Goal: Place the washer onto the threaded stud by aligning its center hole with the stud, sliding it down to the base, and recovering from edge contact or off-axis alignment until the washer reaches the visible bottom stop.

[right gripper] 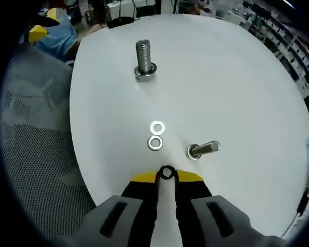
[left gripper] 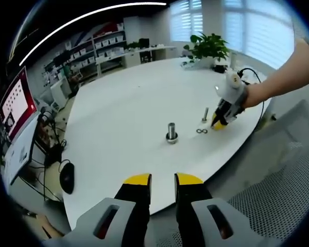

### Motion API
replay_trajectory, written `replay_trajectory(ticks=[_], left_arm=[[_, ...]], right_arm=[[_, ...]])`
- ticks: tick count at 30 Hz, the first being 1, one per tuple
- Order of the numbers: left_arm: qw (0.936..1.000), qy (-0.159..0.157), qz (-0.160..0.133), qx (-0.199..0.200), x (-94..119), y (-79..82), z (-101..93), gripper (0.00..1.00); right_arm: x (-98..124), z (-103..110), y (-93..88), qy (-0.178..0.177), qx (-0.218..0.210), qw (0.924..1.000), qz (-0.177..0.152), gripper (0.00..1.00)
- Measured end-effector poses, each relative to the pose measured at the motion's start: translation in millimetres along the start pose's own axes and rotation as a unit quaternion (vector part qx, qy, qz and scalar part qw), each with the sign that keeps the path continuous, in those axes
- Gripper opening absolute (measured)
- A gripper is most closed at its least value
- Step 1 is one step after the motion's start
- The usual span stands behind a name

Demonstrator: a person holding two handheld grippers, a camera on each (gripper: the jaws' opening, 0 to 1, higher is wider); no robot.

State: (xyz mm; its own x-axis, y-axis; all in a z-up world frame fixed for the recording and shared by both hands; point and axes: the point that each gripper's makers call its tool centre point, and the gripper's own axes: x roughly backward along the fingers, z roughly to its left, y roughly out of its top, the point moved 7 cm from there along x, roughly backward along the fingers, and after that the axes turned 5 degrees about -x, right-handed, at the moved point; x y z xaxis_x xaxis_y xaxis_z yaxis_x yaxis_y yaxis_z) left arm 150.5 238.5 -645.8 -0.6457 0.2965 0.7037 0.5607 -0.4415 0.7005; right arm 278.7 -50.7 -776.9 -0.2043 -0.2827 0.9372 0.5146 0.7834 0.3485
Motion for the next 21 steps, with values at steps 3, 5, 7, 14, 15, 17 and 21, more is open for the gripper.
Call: replay_trajectory(ticks=[3,5,7,14,15,17,21], left_arm=[[1.0000,-0.001,0.001,-0.001,-0.2,-0.3,-0.3,0.15],[1.0000,-0.003,0.005,-0.002,-0.9,-0.8,-0.5,0.15],[1.0000,-0.003,0.004,-0.001,-0.8,-0.6,-0.3,0.15],[1.0000,0.000,0.002,0.001,-0.2,-0.5,-0.1,0.15],[1.0000,0.000,0.003,0.000,-0.2,-0.6,-0.1,0.15],[1.0000,0.001,0.003,0.000,0.1,-0.7,0.0,0.15],[1.0000,0.002,-0.001,0.002,0.5,-0.1,0.6,0.15]], right_arm=[[6.7,-6.1,0.5,0.019,-0.083,0.9958,-0.034,0.13],[13.1,-15.3,2.3,0.017,-0.113,0.9921,-0.052,0.13],[18.0,-22.7,1.3,0.016,-0.119,0.9915,-0.052,0.13],[31.7,-32.6,4.1,0.004,-0.097,0.9931,-0.065,0.13],[34.0,-33.2,5.8,0.004,-0.095,0.9930,-0.070,0.13],[41.0,-32.9,10.5,0.002,-0.085,0.9932,-0.080,0.13],[47.8,-31.7,16.8,0.000,-0.050,0.9949,-0.088,0.13]])
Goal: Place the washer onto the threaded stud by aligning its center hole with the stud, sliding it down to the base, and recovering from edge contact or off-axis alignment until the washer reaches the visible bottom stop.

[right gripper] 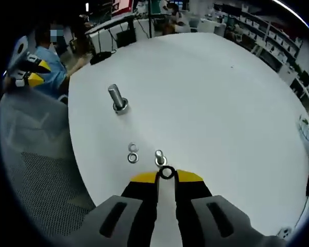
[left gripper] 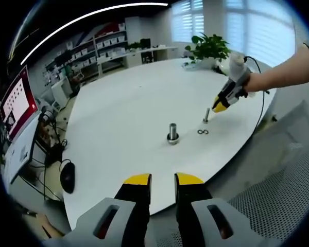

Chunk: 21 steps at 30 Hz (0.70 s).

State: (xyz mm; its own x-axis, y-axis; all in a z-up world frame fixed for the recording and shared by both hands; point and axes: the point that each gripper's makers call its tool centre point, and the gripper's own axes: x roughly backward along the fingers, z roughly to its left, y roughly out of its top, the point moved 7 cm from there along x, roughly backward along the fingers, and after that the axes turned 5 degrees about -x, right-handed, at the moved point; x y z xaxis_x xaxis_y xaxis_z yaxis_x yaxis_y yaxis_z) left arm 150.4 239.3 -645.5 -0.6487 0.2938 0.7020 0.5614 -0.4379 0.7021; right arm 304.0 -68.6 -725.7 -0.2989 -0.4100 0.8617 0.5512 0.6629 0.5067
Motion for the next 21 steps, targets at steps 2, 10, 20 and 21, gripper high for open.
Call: replay_trajectory(ticks=[2,10,20,21], left_arm=[[1.0000,0.000,0.000,-0.001,0.0,-0.1,-0.1,0.15],[1.0000,0.001,-0.001,0.000,0.4,0.1,0.5,0.15],[1.0000,0.001,-0.001,0.000,0.2,0.0,0.8,0.15],[1.0000,0.001,0.000,0.000,0.2,-0.1,0.7,0.15]], right_arm=[[1.8,3.5,4.3,0.005,0.012,0.9999,-0.005,0.13],[-2.9,8.1,17.3,0.006,0.042,0.9990,-0.011,0.14],[-11.0,9.2,19.7,0.007,0.052,0.9986,0.004,0.14],[-13.0,8.3,19.1,0.007,0.053,0.9986,0.009,0.14]])
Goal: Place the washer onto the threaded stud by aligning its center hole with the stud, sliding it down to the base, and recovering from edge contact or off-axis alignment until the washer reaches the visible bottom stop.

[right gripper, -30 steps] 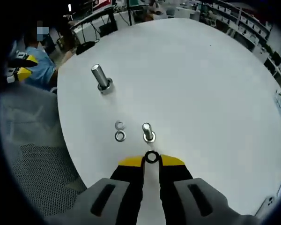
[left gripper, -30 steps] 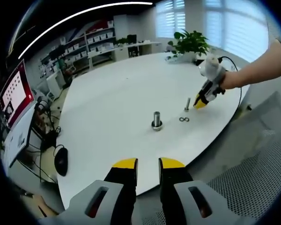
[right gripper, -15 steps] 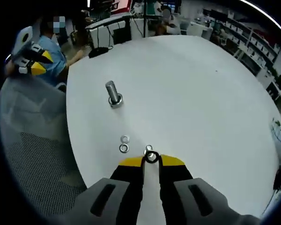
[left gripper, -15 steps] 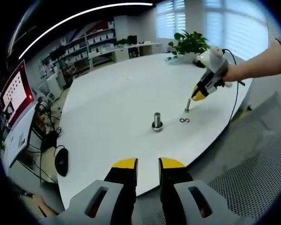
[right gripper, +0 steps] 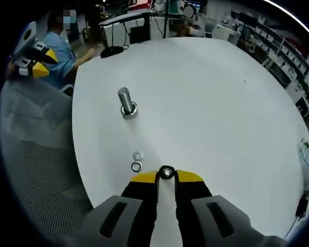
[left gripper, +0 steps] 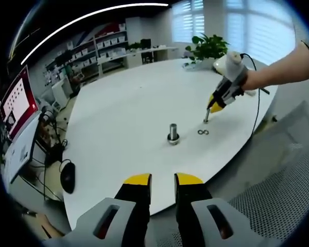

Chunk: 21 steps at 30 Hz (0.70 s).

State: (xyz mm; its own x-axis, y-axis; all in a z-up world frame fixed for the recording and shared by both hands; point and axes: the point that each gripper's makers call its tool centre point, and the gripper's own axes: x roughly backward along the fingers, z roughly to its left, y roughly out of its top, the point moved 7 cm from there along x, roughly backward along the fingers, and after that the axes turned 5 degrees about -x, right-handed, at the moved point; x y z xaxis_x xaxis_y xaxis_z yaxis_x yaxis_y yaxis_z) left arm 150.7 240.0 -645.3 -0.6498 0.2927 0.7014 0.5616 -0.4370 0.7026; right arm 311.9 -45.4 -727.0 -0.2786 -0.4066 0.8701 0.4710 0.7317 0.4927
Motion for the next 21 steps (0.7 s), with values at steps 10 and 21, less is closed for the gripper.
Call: replay_trajectory(ticks=[10,21], left_arm=[[1.0000,0.000,0.001,0.003,-0.4,-0.2,0.1,0.15],[1.0000,0.004,0.003,0.002,-0.5,-1.2,0.1,0.15]], right_arm=[[-16.7,-3.7,-6.4,0.007,-0.007,0.9995,0.029,0.14],[-36.6,-10.4,-21.4,0.005,-0.013,0.9983,0.057,0.14]])
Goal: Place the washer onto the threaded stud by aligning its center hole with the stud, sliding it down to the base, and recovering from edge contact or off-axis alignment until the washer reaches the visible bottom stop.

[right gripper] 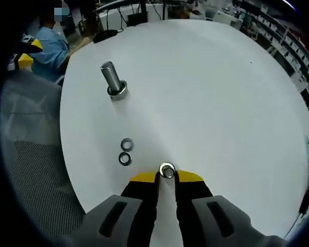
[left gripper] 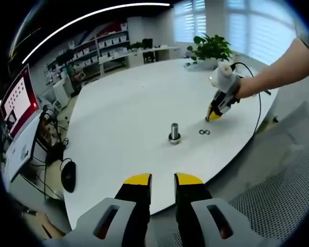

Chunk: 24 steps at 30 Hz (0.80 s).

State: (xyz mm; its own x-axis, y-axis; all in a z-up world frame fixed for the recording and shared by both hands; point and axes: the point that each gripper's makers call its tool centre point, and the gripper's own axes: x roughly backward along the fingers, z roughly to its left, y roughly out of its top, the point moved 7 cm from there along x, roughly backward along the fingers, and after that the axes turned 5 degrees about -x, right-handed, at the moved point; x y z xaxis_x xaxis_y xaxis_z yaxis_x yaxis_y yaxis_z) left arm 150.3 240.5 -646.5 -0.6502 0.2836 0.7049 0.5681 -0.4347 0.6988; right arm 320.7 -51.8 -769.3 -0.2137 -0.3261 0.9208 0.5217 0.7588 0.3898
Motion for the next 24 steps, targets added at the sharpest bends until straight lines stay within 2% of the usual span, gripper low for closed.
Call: replay_trajectory(ticks=[7,11,17,21,24], left_arm=[[1.0000,0.003,-0.001,0.002,0.3,0.0,0.7,0.15],[1.0000,0.004,-0.002,0.002,0.4,0.6,1.4,0.15],[1.0000,0.003,-0.002,0.002,0.1,0.6,1.3,0.15],[1.0000,0.001,0.001,0.003,-0.4,-0.1,1.3,0.15],[1.0000,0.001,-0.001,0.002,0.0,0.3,0.9,0.15]], right_arm=[[-2.9,3.4,-0.3,-0.002,0.000,1.0000,-0.004,0.17],[0.2,4.4,0.3,-0.005,-0.014,0.9998,-0.016,0.22],[8.6,11.6,-12.0,-0.008,-0.048,0.9982,-0.035,0.25],[7.8,19.1,-23.6,-0.002,-0.066,0.9975,-0.026,0.26],[8.8,27.6,-25.4,0.006,-0.078,0.9963,-0.035,0.26]])
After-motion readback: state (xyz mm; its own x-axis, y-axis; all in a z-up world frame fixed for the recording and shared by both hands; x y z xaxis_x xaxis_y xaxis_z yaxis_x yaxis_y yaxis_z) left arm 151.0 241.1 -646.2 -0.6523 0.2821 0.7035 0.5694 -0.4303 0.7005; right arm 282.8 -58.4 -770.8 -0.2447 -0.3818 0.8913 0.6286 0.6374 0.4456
